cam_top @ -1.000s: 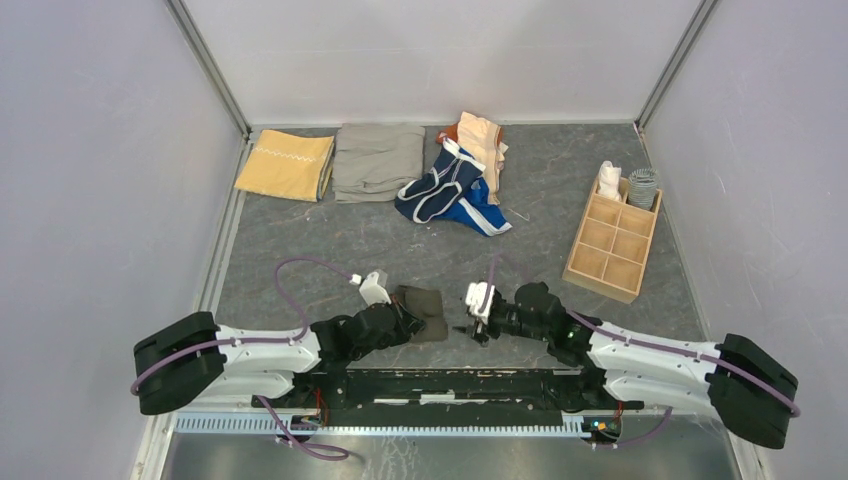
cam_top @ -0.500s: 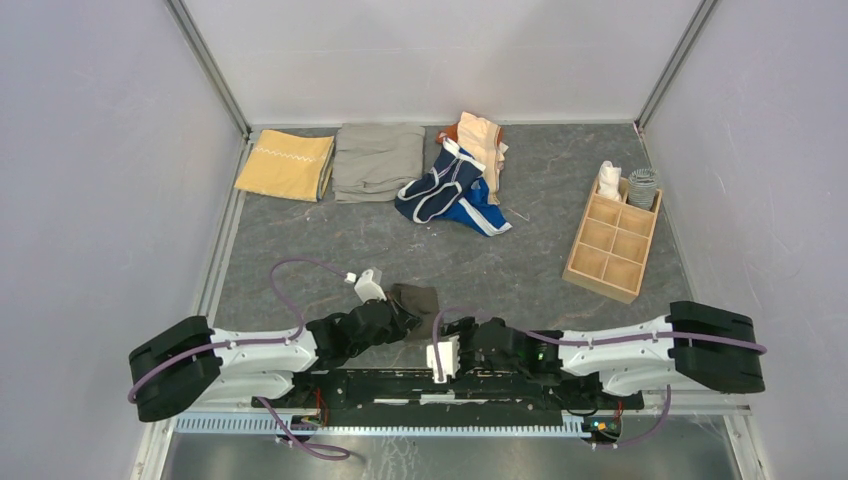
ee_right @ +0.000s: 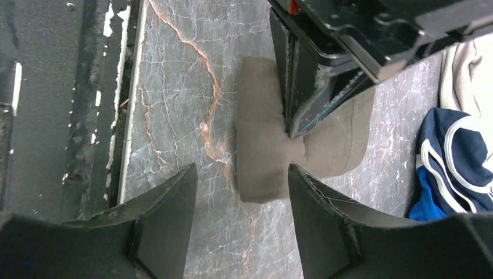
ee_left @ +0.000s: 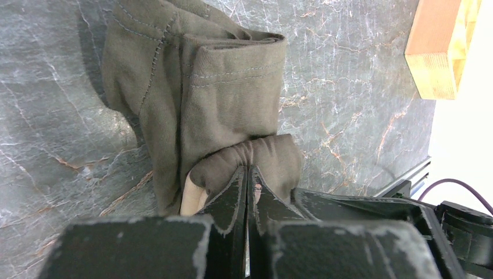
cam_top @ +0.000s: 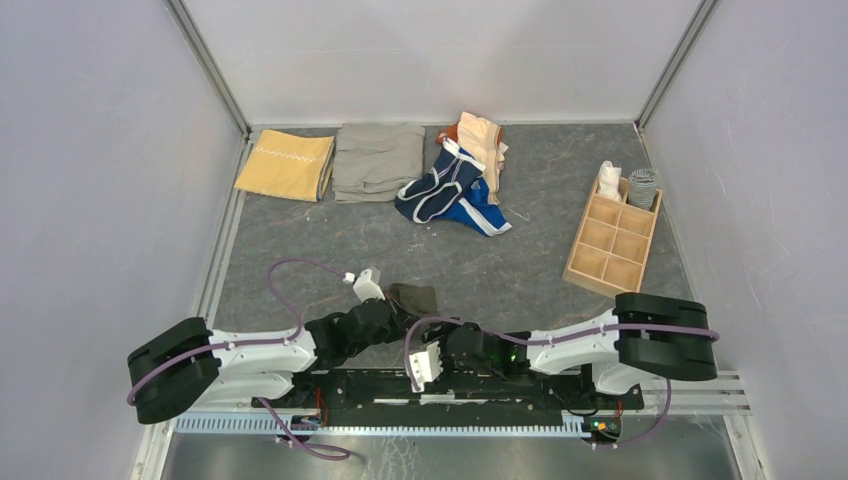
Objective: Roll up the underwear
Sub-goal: Roll the underwear to the center of the board.
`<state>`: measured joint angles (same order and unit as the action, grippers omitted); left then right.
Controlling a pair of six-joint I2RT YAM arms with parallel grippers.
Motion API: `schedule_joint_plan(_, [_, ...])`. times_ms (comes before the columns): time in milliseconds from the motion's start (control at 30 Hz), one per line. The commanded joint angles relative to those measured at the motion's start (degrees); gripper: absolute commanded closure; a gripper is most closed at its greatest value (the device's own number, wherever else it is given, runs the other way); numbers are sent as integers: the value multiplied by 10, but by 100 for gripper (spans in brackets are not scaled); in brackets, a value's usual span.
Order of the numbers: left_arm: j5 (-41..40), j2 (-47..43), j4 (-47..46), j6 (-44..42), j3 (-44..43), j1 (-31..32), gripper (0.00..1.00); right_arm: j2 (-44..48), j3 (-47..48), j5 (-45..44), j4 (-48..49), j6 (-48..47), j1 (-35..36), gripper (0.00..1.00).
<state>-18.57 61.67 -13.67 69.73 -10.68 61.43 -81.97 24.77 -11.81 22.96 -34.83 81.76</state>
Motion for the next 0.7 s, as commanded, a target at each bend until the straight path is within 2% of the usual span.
schedule_joint_plan(0, [-6, 36, 138, -32, 33, -8, 98, -41, 35, -20, 37, -36, 3, 37])
schedule_joint_plan(233, [-2, 51, 117, -33, 30, -7, 98, -88, 42, -34, 48, -53, 0, 39])
schedule_joint_plan(467, [-2, 51, 116, -36, 29, -8, 98, -98, 34, -49, 49, -55, -8, 43])
schedule_joint_plan(667, [-2, 48, 118, -37, 29, -7, 98, -90, 30, -57, 32, -45, -12, 40])
